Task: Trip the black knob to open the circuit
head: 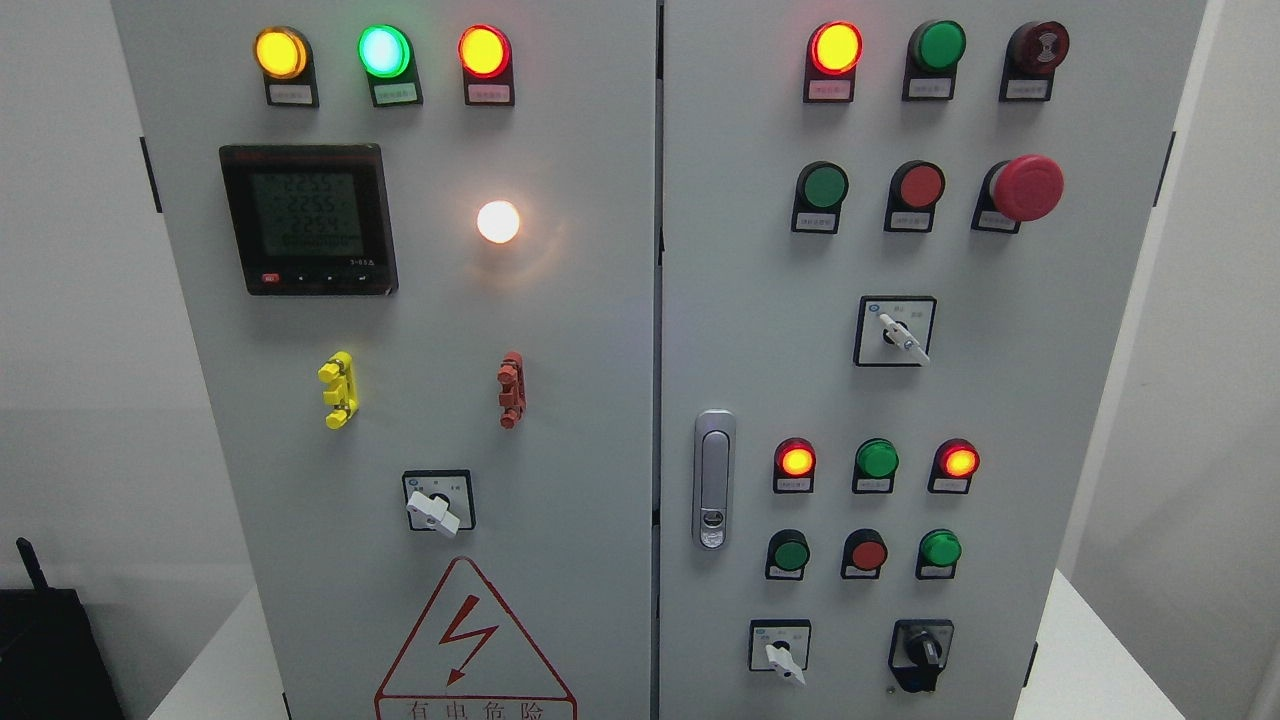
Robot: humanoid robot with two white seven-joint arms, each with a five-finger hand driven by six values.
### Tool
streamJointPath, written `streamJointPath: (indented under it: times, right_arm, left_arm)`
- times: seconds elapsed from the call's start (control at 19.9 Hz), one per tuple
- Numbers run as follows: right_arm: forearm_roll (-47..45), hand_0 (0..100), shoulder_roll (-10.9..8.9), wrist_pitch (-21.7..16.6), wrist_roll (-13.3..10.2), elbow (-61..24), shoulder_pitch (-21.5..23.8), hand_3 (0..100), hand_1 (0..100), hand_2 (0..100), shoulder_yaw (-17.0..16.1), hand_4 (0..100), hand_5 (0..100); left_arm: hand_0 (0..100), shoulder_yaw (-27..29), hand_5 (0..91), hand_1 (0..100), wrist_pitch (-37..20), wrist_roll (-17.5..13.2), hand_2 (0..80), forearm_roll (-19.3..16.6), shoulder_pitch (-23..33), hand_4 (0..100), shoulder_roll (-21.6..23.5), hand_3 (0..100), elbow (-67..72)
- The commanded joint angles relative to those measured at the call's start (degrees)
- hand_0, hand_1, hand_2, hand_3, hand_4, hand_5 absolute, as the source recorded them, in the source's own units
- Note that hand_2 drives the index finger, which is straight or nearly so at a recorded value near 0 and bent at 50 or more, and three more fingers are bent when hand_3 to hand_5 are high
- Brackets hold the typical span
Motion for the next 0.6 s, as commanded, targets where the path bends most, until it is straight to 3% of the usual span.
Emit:
streamJointPath:
  times: [0.0,0.55]
  right_arm:
    - [-0.3,24,0.09,-0.4,0.0,-3.5,1.0,0,50,0,-0.3,0,0]
    - [-2.5,27,0.71,-1.8,-0.6,-14.4,2.6,1,50,0,-1.7,0,0]
  left_arm:
    - [12,0.1,0.0,39,-0.1,0.0,0.0,0.1,-0.1,0,-0.1,0,0.0]
    - [12,0.1,0.0,39,-0.1,0.0,0.0,0.1,-0.1,0,-0.1,0,0.0]
